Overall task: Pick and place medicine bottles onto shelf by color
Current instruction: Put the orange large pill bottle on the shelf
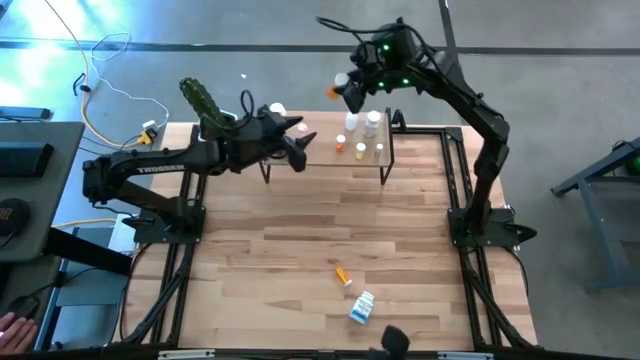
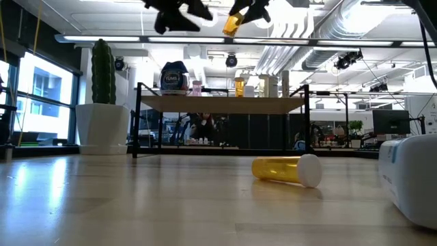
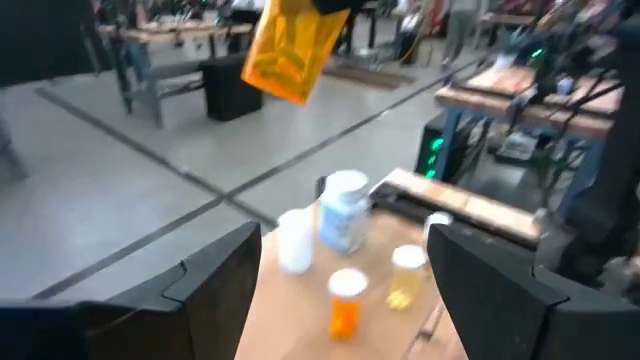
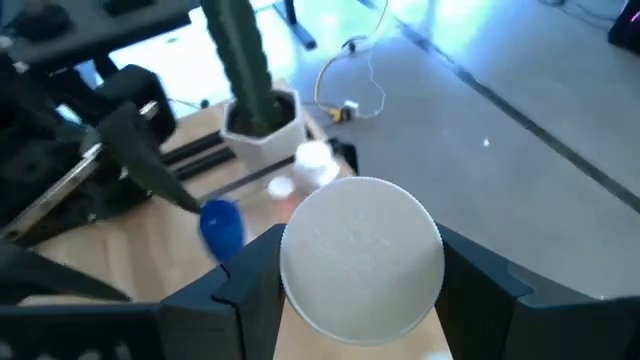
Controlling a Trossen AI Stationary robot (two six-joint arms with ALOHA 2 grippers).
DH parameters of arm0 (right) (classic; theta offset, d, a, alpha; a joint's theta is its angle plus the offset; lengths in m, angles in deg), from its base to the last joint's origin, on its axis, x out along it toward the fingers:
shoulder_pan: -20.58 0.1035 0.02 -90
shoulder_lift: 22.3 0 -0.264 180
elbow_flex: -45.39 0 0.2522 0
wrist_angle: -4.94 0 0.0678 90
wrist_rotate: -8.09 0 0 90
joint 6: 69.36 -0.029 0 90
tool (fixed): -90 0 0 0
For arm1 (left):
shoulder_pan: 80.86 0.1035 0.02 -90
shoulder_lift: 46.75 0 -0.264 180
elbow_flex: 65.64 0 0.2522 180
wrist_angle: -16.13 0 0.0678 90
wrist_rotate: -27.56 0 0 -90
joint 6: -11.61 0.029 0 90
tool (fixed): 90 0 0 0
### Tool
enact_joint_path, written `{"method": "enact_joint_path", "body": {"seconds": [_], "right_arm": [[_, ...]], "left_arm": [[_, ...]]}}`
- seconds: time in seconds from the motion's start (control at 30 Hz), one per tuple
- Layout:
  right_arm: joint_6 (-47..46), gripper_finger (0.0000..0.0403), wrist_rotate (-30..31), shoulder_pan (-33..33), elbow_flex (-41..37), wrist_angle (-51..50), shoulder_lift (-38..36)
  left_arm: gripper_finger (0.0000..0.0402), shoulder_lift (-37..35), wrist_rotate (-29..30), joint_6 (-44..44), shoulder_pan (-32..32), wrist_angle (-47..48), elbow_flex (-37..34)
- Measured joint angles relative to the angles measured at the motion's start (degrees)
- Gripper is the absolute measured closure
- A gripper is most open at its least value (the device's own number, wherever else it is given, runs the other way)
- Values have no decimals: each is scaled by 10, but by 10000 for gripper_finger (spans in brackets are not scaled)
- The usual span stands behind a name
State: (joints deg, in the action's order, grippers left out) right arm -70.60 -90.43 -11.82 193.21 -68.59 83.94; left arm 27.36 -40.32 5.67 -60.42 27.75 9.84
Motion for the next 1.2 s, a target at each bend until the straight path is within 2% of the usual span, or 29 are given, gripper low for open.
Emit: {"method": "enact_joint_path", "body": {"seconds": [0.3,0.5,0.83,1.2], "right_arm": [[22,206,17,-10,0,1,77],[25,206,17,-9,0,-12,125],[53,206,20,-7,0,-26,175],[66,206,30,7,0,-70,193]], "left_arm": [[124,-64,-20,-59,20,186,0],[124,-86,-27,-65,21,260,0],[124,-83,-61,-64,28,302,0],[124,-83,-65,-39,28,300,0]]}}
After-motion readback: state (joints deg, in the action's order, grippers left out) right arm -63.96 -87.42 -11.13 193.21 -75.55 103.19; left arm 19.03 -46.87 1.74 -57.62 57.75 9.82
